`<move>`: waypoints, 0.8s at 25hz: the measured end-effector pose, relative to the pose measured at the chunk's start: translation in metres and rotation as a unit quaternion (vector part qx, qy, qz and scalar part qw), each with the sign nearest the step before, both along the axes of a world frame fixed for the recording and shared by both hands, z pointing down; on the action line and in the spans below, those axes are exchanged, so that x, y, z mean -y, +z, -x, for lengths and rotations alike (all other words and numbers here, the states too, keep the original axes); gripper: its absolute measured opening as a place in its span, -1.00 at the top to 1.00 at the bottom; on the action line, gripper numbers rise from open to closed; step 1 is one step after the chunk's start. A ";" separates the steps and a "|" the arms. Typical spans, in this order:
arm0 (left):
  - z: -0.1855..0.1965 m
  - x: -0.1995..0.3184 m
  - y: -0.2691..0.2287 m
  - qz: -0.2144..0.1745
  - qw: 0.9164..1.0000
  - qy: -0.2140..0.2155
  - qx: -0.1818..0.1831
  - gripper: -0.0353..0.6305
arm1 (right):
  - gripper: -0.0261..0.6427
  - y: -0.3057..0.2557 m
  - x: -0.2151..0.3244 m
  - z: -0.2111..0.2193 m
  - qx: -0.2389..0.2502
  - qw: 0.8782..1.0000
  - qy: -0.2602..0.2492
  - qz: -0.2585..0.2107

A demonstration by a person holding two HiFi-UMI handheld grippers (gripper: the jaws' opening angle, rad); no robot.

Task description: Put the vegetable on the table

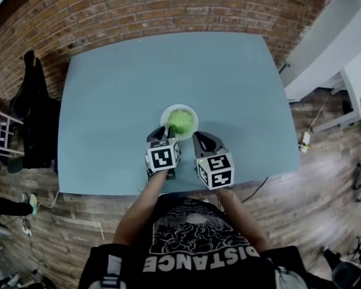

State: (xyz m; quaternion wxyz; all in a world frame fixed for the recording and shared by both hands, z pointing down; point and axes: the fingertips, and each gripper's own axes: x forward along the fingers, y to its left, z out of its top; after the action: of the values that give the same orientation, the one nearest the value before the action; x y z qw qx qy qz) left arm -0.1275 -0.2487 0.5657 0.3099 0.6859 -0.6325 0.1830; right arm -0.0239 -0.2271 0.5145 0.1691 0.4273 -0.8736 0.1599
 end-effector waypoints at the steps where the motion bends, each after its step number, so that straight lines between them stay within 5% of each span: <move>1: -0.004 -0.002 -0.007 -0.011 1.000 0.002 -0.008 0.63 | 0.89 0.000 0.000 0.000 0.001 1.000 -0.001 0.000; 20: -0.049 -0.033 -0.087 -0.137 0.988 0.050 -0.048 0.63 | 0.89 -0.037 -0.015 0.009 0.035 0.999 -0.030 -0.025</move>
State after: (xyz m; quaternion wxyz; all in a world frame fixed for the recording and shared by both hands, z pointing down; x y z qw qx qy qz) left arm -0.0783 -0.2162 0.4790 0.2333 0.7606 -0.6011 0.0764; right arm -0.0332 -0.2120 0.4773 0.1328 0.3989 -0.8953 0.1472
